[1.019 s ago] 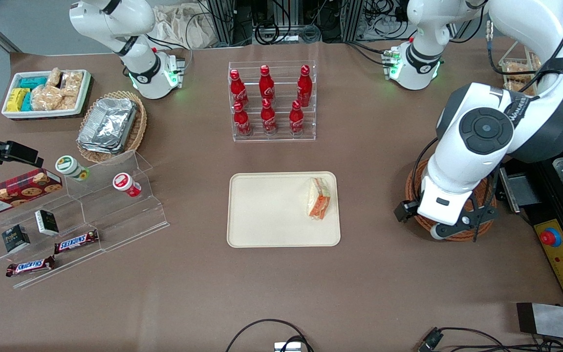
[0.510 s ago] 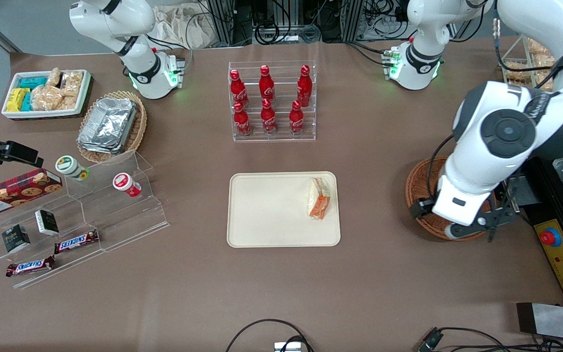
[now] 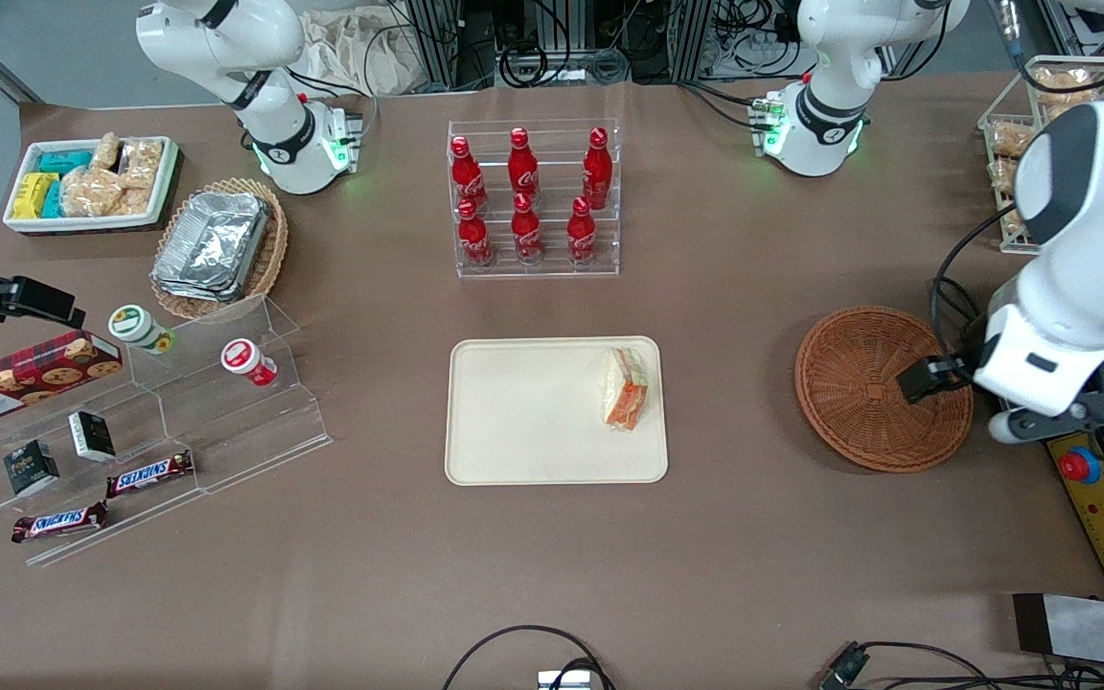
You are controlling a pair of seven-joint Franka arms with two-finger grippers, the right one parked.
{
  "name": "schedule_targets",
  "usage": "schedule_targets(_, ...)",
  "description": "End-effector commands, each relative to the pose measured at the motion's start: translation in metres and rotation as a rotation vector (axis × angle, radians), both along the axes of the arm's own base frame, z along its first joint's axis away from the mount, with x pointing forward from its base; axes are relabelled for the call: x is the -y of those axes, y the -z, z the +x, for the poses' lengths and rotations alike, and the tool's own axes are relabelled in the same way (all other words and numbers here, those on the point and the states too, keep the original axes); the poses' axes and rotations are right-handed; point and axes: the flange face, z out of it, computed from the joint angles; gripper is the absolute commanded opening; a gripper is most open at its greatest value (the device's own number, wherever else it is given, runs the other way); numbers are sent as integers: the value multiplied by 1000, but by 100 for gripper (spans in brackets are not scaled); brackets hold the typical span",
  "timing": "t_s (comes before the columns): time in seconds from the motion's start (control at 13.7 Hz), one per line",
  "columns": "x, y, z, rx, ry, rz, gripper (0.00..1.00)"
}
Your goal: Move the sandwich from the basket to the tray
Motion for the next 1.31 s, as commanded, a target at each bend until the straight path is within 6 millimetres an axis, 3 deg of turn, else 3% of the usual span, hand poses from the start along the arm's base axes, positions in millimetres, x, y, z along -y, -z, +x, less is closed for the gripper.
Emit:
schedule_targets(0.0,-24,-21,-21,-1,44,-24,100)
schedule_targets(0.51,-73,-75,-65,-31,128,-40,100)
schedule_targets(1.02,-69,-116,-103,-54,135,-45,100)
schedule_targets(1.24,-65,-116,-104,-60,141,-45,100)
